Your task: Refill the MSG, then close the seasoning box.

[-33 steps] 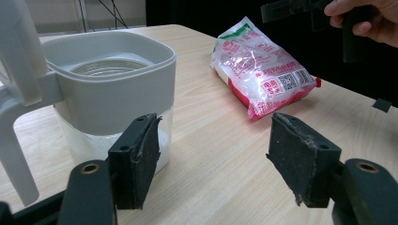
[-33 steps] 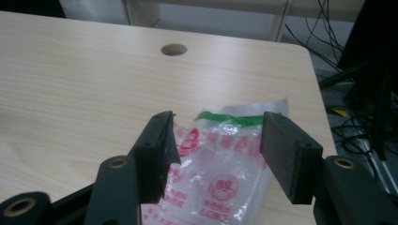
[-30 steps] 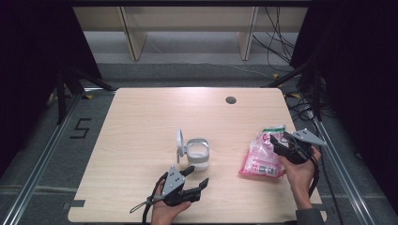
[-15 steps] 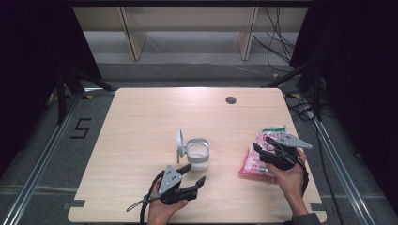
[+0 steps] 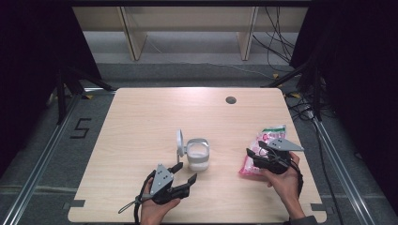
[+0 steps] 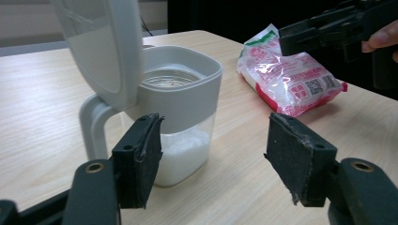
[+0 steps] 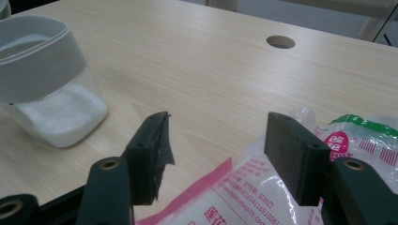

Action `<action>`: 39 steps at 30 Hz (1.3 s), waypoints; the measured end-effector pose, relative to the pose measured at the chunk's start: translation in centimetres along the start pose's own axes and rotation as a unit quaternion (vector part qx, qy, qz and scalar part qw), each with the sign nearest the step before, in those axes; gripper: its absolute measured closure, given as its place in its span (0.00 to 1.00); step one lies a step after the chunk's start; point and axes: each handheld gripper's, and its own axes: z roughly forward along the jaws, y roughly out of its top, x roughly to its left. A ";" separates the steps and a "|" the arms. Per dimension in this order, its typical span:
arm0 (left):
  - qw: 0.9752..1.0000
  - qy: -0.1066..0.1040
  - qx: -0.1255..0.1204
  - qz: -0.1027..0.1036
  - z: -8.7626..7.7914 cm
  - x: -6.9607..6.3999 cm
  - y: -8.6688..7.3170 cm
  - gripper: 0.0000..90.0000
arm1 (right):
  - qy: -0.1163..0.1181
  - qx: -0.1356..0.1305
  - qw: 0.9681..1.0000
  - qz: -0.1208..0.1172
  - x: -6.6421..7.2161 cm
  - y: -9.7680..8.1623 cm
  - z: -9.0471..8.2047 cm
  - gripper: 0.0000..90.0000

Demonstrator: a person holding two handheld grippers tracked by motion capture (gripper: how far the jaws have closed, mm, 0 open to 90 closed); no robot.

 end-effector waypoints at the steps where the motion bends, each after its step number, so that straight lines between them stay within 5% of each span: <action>1: 1.000 0.002 -0.005 0.001 0.0 0.1 0.0 0.41 | 0.000 0.001 1.000 0.000 0.0 0.0 0.0 0.46; 3: 1.000 0.003 0.000 0.007 -0.2 0.2 0.0 0.43 | 0.004 0.001 1.000 -0.012 -0.2 0.0 0.0 0.46; 4: 1.000 0.004 -0.003 0.013 -0.4 0.5 0.0 0.45 | 0.001 0.004 1.000 0.007 0.2 -0.2 -0.1 0.46; 8: 1.000 0.007 -0.005 0.017 -0.9 0.9 0.0 0.52 | 0.008 0.004 1.000 -0.018 0.0 -0.2 0.0 0.46; 14: 1.000 0.006 -0.004 0.021 -1.0 0.7 -0.3 0.63 | 0.012 0.008 1.000 -0.003 0.5 -0.4 -0.1 0.46; 16: 0.999 0.006 -0.013 0.036 -1.0 0.8 -0.4 0.76 | 0.011 0.001 1.000 -0.011 0.5 -0.4 -0.1 0.46; 17: 0.999 0.025 -0.017 0.032 -1.3 0.8 -0.3 0.81 | 0.012 0.004 1.000 -0.003 0.6 -0.5 -0.2 0.46; 23: 0.997 0.062 -0.021 0.029 -1.7 1.7 -0.5 0.93 | 0.010 0.006 1.000 -0.016 0.6 -0.6 -0.4 0.46; 28: 0.997 0.074 -0.025 0.030 -1.6 2.1 -0.5 0.98 | 0.015 0.002 1.000 -0.025 1.0 -0.6 -0.4 0.46; 32: 0.997 0.072 -0.025 0.031 -1.4 2.5 -0.3 0.99 | 0.019 0.010 1.000 -0.009 1.5 -0.8 -0.6 0.46; 39: 0.997 0.071 -0.030 0.023 -1.0 3.2 0.1 0.99 | 0.024 0.004 0.999 -0.032 1.4 -0.8 -0.5 0.46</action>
